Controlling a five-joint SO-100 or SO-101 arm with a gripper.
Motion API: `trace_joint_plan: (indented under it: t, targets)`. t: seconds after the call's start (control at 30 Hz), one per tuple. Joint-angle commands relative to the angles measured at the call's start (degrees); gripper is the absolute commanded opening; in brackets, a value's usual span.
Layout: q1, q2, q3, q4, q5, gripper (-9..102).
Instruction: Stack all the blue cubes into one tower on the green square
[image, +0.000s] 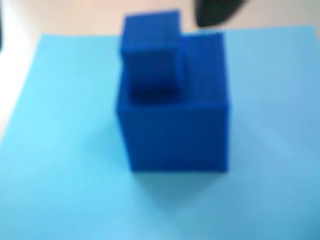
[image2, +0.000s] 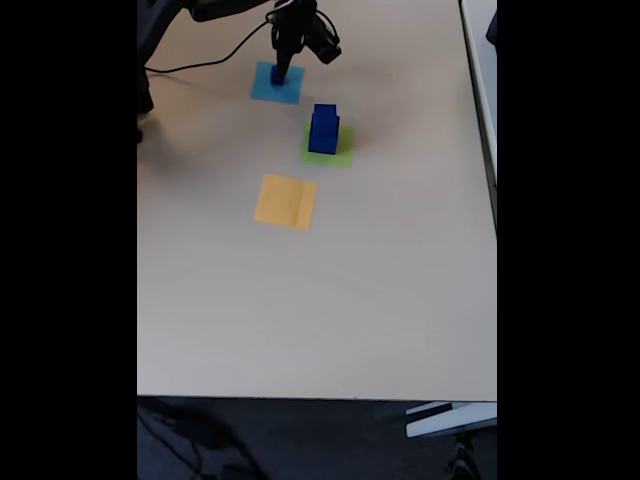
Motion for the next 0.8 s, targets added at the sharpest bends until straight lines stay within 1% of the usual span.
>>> trace_joint_plan:
  t: [0.0,0.63,0.77]
  targets:
    - [0.1,0.4,-2.6,0.2,0.4,19]
    - [-0.1,-0.9,-3.2,0.0,0.4,19]
    - [-0.2,-1.4,-3.4,-0.2,0.4,17]
